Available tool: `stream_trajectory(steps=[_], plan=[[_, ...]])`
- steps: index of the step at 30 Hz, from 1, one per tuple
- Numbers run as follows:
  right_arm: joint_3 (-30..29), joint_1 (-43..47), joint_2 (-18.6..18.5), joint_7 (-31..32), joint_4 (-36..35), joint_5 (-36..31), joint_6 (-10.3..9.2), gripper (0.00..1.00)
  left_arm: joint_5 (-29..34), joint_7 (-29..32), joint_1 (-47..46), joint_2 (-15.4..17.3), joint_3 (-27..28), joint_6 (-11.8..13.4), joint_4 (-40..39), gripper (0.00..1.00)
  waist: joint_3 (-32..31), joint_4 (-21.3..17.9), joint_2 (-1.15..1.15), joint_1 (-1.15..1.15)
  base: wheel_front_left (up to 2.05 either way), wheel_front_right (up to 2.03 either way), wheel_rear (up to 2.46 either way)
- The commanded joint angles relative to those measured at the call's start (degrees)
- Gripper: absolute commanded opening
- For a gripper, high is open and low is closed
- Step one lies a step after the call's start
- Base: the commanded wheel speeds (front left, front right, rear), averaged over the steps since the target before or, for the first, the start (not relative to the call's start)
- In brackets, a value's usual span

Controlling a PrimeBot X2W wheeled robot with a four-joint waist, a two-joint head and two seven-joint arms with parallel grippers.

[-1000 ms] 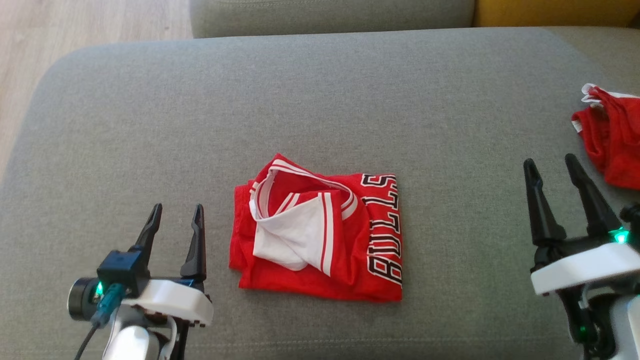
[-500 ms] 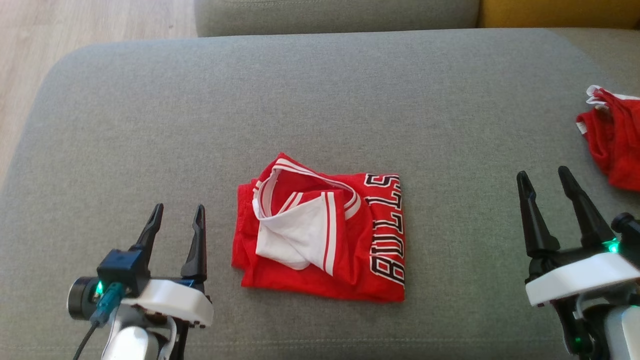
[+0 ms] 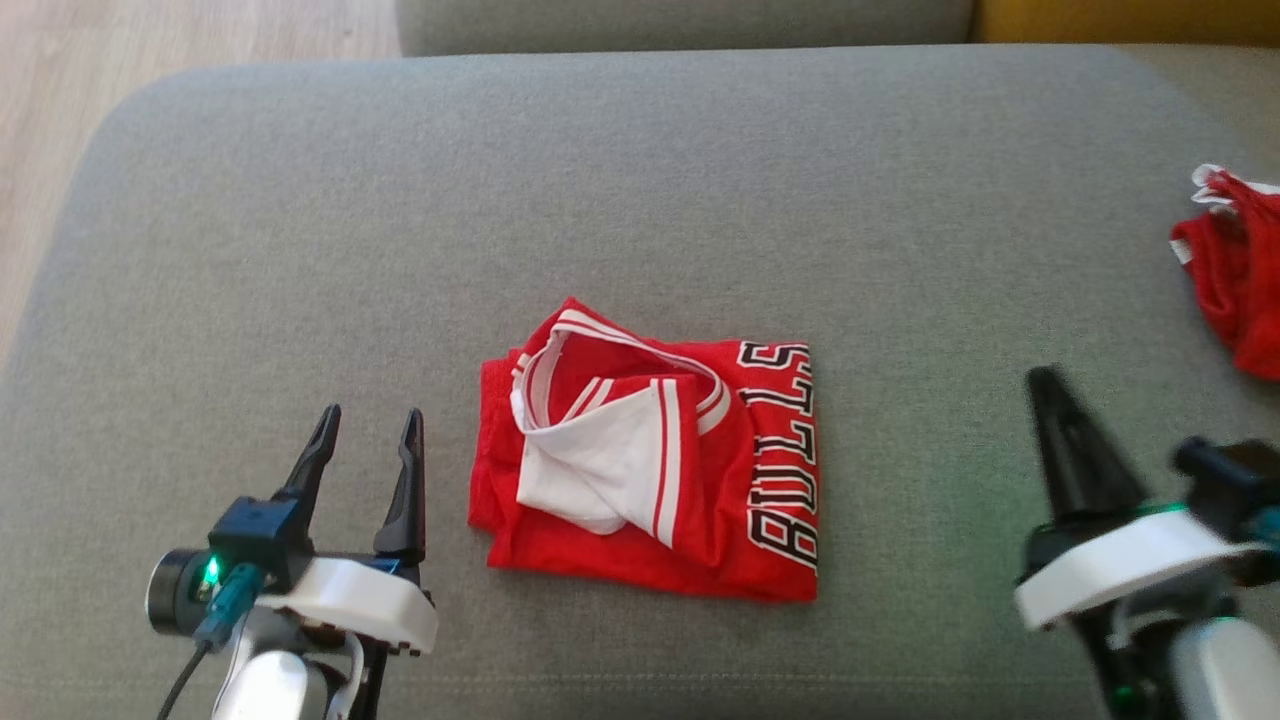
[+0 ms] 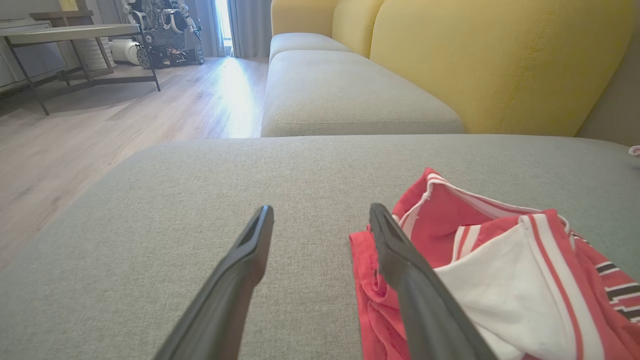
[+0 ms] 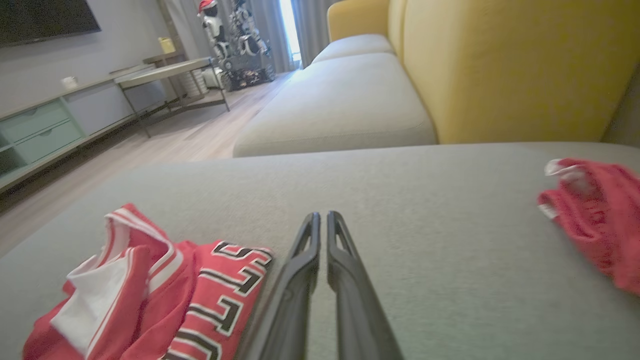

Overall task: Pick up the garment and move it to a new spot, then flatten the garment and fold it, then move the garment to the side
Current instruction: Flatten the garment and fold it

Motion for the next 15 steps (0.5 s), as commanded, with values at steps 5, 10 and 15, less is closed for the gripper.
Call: stream_trajectory(steps=[5,10,15], plan=[[9.9,-4.2,-0.1,0.5,1.6,1.2,-0.05,0.00,-0.6,-0.7,-3.9,0.8,1.6,0.0,-1.9,1.00,1.8,1.2,0.00,0.00,0.00,0.00,0.00],[19.3,-8.4,1.4,-0.1,8.1,3.6,-0.05,0.00,-0.6,-1.3,-5.8,0.2,0.9,-0.3,-1.1,1.00,3.1,2.7,0.00,0.00,0.00,0.00,0.00],[24.1,-12.0,2.5,-1.7,14.6,5.6,-0.05,0.00,-0.7,-1.8,-7.0,-0.4,0.3,-0.7,-0.3,1.00,3.9,4.1,0.00,0.00,0.00,0.00,0.00]])
